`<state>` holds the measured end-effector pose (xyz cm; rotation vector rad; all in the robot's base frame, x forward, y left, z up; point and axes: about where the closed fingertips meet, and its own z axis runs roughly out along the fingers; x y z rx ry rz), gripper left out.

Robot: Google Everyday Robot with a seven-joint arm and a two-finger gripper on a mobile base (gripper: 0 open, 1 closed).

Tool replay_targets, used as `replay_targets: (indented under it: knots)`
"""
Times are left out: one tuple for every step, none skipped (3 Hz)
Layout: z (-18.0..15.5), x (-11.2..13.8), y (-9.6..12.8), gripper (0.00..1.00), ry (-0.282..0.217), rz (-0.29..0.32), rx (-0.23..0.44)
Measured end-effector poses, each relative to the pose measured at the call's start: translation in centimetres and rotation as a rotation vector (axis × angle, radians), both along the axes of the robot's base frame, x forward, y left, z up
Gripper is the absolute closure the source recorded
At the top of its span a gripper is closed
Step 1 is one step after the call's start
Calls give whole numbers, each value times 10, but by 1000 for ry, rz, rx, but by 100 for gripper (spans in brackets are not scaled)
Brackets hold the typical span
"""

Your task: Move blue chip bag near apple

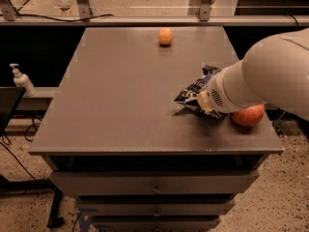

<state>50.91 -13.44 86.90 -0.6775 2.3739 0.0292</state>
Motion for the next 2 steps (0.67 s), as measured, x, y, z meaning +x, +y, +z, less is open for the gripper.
replay_targets:
  knots:
    - [-1, 4, 2, 36, -3, 5, 12]
    - [0, 8, 5, 13, -9, 14, 20]
